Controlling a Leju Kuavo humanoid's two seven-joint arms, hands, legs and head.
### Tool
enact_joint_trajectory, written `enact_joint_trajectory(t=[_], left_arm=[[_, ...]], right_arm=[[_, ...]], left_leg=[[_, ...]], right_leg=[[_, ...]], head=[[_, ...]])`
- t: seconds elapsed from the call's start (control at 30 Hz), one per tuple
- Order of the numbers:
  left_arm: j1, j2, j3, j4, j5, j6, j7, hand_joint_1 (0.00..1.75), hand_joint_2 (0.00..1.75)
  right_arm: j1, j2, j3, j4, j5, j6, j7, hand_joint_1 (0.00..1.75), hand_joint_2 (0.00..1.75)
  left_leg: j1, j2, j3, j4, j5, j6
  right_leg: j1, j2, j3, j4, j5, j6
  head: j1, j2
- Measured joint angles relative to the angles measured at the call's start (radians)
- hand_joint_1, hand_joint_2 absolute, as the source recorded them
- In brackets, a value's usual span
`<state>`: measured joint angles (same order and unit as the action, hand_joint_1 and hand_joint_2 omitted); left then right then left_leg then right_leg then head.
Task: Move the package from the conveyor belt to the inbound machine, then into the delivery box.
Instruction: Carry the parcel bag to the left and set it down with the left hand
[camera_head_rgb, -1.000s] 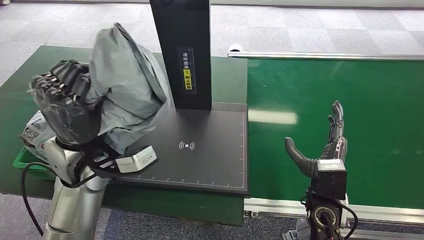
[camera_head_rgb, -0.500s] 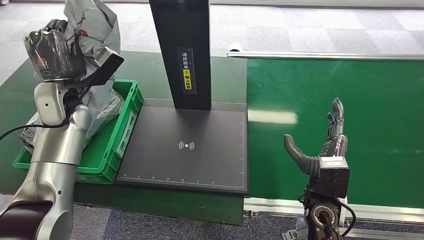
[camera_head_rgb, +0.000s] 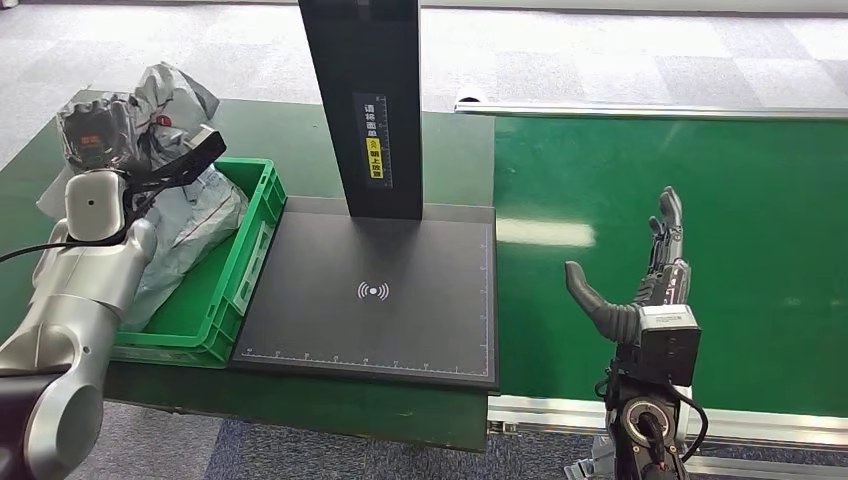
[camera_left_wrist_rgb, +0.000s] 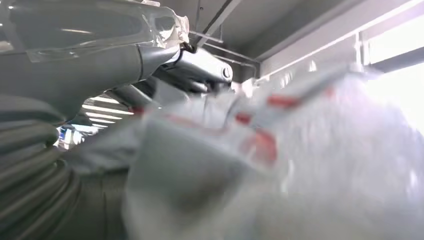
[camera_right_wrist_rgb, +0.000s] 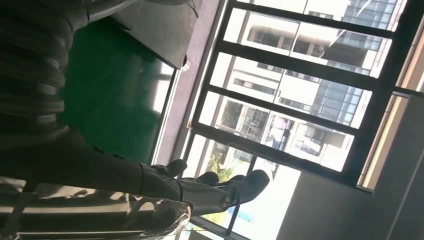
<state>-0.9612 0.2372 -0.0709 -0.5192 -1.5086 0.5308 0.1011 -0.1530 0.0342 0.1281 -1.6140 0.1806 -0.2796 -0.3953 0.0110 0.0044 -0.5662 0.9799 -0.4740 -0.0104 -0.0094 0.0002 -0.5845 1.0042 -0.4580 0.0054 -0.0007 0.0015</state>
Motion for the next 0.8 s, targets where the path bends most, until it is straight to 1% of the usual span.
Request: enact_joint_trajectory(t=[0.13,0.33,0.4,0.47,0.53,0.63,0.7,0.8], left_arm=[[0.001,0.021,0.000,0.042,0.007,-0.025,0.003,0.00,1.75],[0.005,0.032,0.001,0.070,0.010,-0.027,0.002,0.00,1.75],[0.008,0.032,0.005,0.074,0.041,-0.025,-0.027,0.00,1.75],[0.017,0.027,0.026,0.071,0.137,-0.021,-0.118,0.00,1.75],[0.034,0.014,0.065,0.056,0.279,-0.025,-0.247,0.00,1.75],[0.083,-0.020,0.129,-0.007,0.522,-0.085,-0.424,0.00,1.75],[0.139,-0.049,0.155,-0.082,0.689,-0.151,-0.499,0.00,1.75],[0.258,-0.098,0.159,-0.233,0.949,-0.269,-0.567,0.00,1.75]], right_arm=[[-0.006,-0.008,0.001,0.012,-0.008,0.000,0.000,0.00,1.75],[-0.017,-0.017,0.003,0.033,-0.013,0.000,0.000,0.00,1.75],[-0.017,-0.018,0.003,0.037,-0.016,0.000,0.000,0.00,1.75],[-0.015,-0.019,0.004,0.040,-0.018,-0.001,0.000,0.00,1.75],[-0.012,-0.019,0.003,0.040,-0.020,-0.003,-0.001,0.00,1.75],[-0.004,-0.020,0.003,0.041,-0.023,-0.007,-0.005,0.00,1.75],[0.000,-0.021,0.002,0.043,-0.025,-0.008,-0.008,0.00,1.75],[0.003,-0.021,0.001,0.051,-0.028,-0.008,-0.009,0.00,1.75]], left_leg=[[0.000,0.000,0.000,0.000,0.000,0.000],[0.000,0.000,0.000,0.000,0.000,0.000],[0.000,0.000,0.000,0.000,0.000,0.000],[0.000,0.000,0.000,0.000,0.000,0.000],[0.000,0.000,0.000,0.000,0.000,0.000],[0.000,0.000,0.000,0.000,0.000,0.000],[-0.001,0.000,0.000,0.000,0.000,0.000],[-0.001,0.001,-0.001,0.000,-0.001,0.000]], right_leg=[[0.000,0.000,0.000,0.000,0.000,0.000],[0.000,0.000,0.000,0.000,0.000,0.000],[0.000,0.000,0.000,0.000,0.000,0.000],[0.000,0.000,-0.001,0.000,0.000,0.000],[0.000,0.000,-0.001,0.000,0.000,0.000],[0.000,0.000,-0.001,0.000,0.000,0.000],[-0.001,0.000,-0.001,0.000,0.000,0.000],[-0.001,0.000,-0.001,0.000,0.000,0.000]], head=[[0.000,0.000],[0.000,0.000],[0.000,0.000],[0.000,0.000],[0.000,0.000],[0.000,0.000],[0.000,0.000],[0.000,0.000]])
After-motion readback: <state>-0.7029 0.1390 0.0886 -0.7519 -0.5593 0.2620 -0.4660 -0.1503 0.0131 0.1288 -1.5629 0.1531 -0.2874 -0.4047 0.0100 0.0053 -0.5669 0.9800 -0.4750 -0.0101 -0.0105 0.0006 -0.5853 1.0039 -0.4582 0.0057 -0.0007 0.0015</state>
